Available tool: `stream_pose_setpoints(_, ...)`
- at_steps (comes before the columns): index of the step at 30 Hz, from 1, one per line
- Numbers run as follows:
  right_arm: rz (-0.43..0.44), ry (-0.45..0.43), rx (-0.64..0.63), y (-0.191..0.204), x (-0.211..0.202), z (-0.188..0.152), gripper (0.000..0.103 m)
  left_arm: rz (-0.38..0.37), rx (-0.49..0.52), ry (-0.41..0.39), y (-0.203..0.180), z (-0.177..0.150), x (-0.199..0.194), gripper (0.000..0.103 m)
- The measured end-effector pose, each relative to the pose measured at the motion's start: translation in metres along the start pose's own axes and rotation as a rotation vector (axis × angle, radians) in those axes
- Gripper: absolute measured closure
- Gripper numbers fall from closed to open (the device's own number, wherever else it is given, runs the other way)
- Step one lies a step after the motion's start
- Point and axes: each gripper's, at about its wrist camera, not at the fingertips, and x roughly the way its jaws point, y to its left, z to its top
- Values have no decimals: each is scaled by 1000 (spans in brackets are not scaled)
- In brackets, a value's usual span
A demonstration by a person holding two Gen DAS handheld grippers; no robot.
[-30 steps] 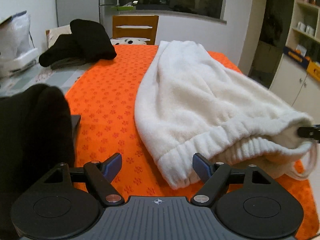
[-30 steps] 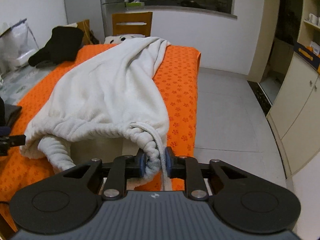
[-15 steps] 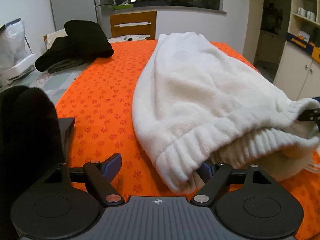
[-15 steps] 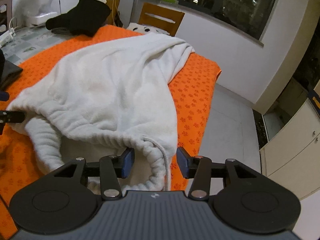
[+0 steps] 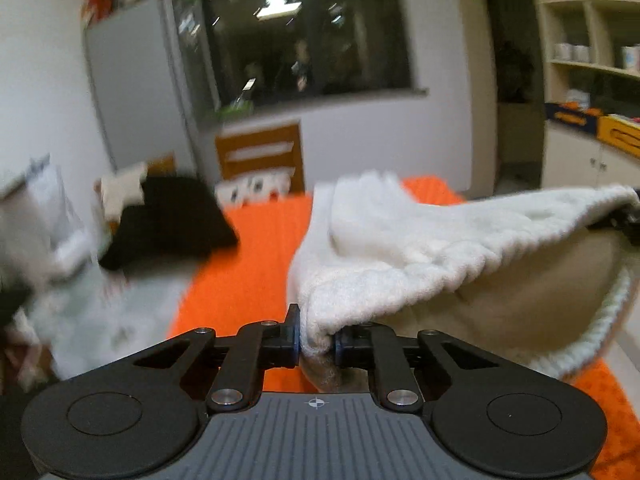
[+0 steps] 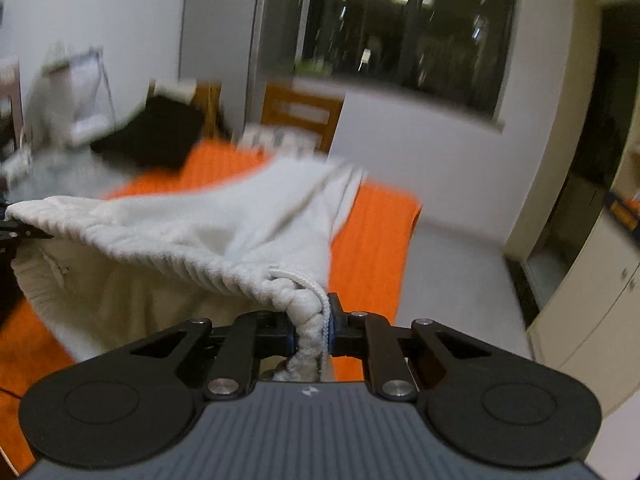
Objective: Fold clothes
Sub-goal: 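Grasp the waistband with the right gripper while the left gripper grasps beside it, then lift the waistband with both grippers, bringing the grippers together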
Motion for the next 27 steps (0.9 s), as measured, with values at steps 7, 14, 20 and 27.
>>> stream_pose_setpoints(7, -24, -129, 36, -7, -83, 21, 89, -51, 181, -69, 2, 23, -77, 87)
stream_pose_setpoints(14, -29, 4, 21, 7, -105, -49, 89, -81, 307, 45, -33, -54, -86, 88)
stream_pose_setpoints(20, -43, -28, 1, 13, -126, -51, 89, -42, 320, -43, -27, -40, -108, 88)
stream_pose_setpoints(27, -28, 14, 14, 21, -146, -82, 89, -92, 305, -19, -24, -49, -141, 88)
